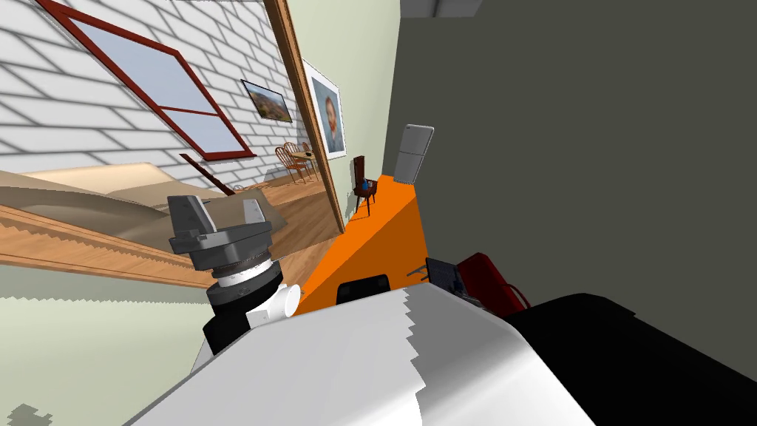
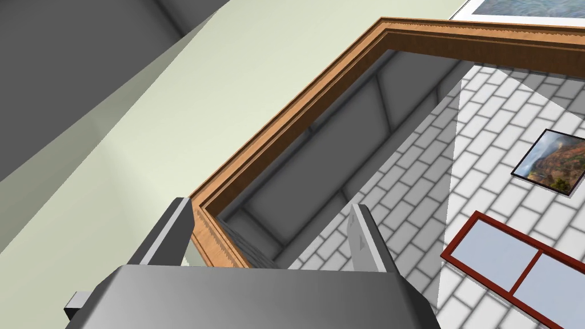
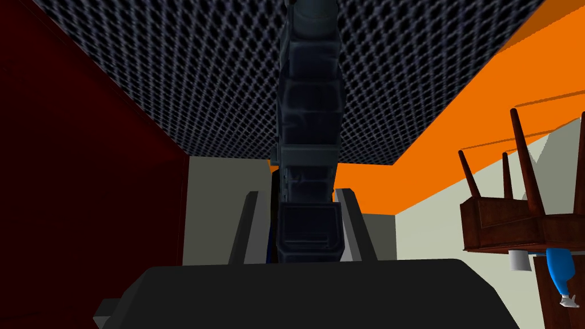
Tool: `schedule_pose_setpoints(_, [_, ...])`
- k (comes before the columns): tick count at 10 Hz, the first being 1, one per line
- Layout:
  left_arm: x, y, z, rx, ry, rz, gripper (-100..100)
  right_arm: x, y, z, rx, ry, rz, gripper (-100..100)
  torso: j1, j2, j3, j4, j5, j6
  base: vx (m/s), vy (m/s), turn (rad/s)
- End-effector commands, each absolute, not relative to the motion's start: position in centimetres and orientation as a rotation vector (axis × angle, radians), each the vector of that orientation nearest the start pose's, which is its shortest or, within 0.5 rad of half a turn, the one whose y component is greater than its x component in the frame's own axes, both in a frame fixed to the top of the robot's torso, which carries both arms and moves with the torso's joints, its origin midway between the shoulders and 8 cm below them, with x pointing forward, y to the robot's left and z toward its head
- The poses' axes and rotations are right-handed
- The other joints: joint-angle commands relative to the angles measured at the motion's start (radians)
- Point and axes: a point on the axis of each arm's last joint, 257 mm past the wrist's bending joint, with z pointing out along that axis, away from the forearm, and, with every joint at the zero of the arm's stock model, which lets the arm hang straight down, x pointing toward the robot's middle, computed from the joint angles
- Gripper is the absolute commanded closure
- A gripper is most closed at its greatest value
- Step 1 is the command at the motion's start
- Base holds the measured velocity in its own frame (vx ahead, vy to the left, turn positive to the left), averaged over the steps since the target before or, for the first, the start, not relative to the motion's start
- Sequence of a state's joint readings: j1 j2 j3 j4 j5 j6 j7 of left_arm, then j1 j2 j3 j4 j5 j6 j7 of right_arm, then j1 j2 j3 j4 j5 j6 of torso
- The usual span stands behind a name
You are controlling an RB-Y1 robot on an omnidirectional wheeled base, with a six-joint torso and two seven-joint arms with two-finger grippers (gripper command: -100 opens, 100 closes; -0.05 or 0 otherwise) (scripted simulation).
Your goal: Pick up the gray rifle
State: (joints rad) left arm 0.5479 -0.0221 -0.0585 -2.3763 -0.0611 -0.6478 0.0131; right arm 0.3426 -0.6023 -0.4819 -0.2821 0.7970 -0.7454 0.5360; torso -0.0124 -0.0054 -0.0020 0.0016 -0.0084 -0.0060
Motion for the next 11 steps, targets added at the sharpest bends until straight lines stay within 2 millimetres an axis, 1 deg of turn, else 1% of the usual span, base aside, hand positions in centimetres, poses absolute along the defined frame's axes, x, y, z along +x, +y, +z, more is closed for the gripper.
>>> schedule_pose_setpoints(1, [29.6,25.2,7.6,-0.483,0.486,-1.358,0,3.6,-62.4,-52.8,0.481,2.415,-0.262,100,0.000,0.000,0.000,0.000,0.000,0.000,0.000,0.000,0.000])
schedule_pose_setpoints(2, [29.6,25.2,7.6,-0.483,0.486,-1.358,0,3.6,-62.4,-52.8,0.482,2.415,-0.262,0,0.000,0.000,0.000,0.000,0.000,0.000,0.000,0.000,0.000])
schedule_pose_setpoints(3, [29.6,25.2,7.6,-0.483,0.486,-1.358,0,4.2,-62.2,-52.8,0.452,2.430,-0.249,100,0.000,0.000,0.000,0.000,0.000,0.000,0.025,-0.011,-0.257])
schedule_pose_setpoints(4, [29.6,25.2,7.6,-0.483,0.486,-1.358,0,3.8,-62.2,-53.0,0.460,2.436,-0.250,100,0.000,-0.001,-0.001,-0.001,0.000,0.002,0.036,-0.006,-0.143])
schedule_pose_setpoints(5, [29.6,25.2,7.6,-0.483,0.486,-1.358,0,5.4,-62.1,-52.7,0.407,2.437,-0.234,100,0.000,-0.001,-0.001,-0.001,0.000,0.001,0.040,-0.010,-0.235])
schedule_pose_setpoints(7, [29.6,25.2,7.6,-0.483,0.486,-1.358,0,7.0,-61.4,-52.7,0.336,2.462,-0.206,100,-0.001,-0.003,-0.002,-0.001,0.000,0.002,0.072,-0.019,-0.353])
schedule_pose_setpoints(8, [29.6,25.2,7.6,-0.483,0.486,-1.358,0,9.0,-61.0,-52.2,0.277,2.454,-0.189,100,-0.001,-0.004,-0.002,-0.001,0.000,0.002,0.075,-0.019,-0.357])
schedule_pose_setpoints(11, [29.6,25.2,7.6,-0.483,0.486,-1.358,0,10.6,-60.4,-51.9,0.226,2.451,-0.173,100,0.000,-0.003,-0.002,-0.001,0.000,0.001,0.043,-0.005,-0.151])
